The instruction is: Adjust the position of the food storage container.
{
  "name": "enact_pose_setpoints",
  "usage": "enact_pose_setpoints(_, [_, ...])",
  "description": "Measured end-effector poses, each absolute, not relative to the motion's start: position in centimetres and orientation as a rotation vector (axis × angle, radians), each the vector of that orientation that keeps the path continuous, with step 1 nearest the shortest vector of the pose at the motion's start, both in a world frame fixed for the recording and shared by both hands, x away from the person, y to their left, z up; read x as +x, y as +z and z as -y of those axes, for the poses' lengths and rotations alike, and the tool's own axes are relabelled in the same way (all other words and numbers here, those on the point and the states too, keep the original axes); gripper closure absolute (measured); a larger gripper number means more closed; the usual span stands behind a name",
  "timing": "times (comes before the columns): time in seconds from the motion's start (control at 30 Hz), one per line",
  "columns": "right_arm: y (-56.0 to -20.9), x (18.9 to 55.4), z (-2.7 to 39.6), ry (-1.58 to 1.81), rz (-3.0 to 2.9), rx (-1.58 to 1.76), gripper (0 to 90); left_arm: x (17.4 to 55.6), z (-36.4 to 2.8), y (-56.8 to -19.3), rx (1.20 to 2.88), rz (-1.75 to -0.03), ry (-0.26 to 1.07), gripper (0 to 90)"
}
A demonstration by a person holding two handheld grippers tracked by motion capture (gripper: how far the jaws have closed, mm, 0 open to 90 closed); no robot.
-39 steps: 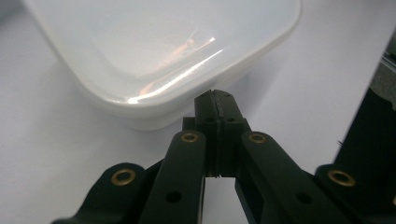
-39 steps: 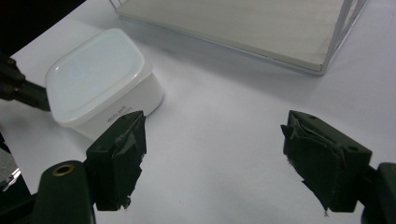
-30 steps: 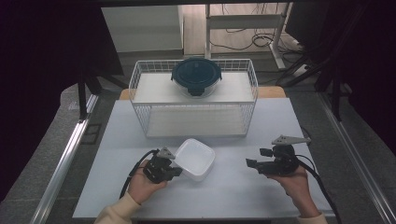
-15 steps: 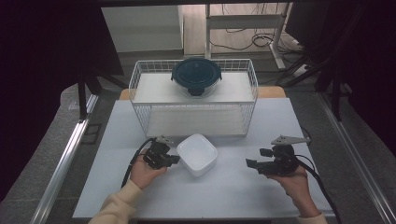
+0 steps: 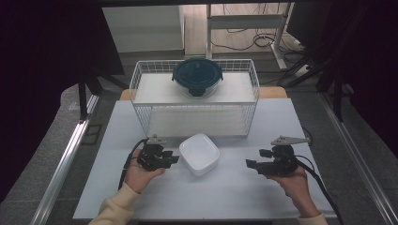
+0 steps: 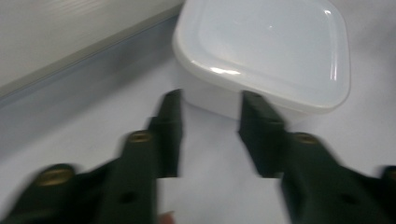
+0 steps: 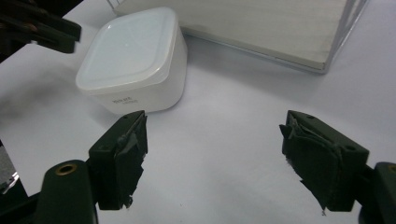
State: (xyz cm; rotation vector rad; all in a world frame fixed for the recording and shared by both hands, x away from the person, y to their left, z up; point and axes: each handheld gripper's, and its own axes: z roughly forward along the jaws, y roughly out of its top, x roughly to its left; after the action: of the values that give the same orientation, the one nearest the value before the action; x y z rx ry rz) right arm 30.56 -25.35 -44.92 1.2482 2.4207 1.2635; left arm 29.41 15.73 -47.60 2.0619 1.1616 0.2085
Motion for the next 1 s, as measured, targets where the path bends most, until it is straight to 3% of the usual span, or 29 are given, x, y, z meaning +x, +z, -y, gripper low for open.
enact_pose_setpoints(0.1, [-45.0, 30.7, 24.8, 1.232, -2.444, 1.234, 24.4, 28.8, -16.3, -47.2, 2.035, -1.189, 0.204, 40.5])
enact_pose_setpoints(0.2, [-44.6, 30.7, 24.1, 1.215, -2.454, 1.217, 27.2, 28.5, -16.9, -46.8, 2.036, -1.195, 0.223, 32.8])
enact_pose_setpoints(0.4, [-44.0, 31.0, 22.2, 1.174, -2.457, 1.202, 29.7, 28.3, -17.9, -46.1, 2.001, -1.189, 0.209, 29.8])
enact_pose_setpoints(0.67, [-43.9, 33.2, 19.9, 1.173, -2.497, 1.171, 43.2, 28.3, -18.5, -45.8, 1.993, -1.195, 0.224, 27.4])
enact_pose_setpoints(1.0, [-45.3, 36.0, 17.9, 1.102, -2.554, 1.171, 80.7, 28.7, -19.3, -46.0, 1.979, -1.220, 0.206, 27.4])
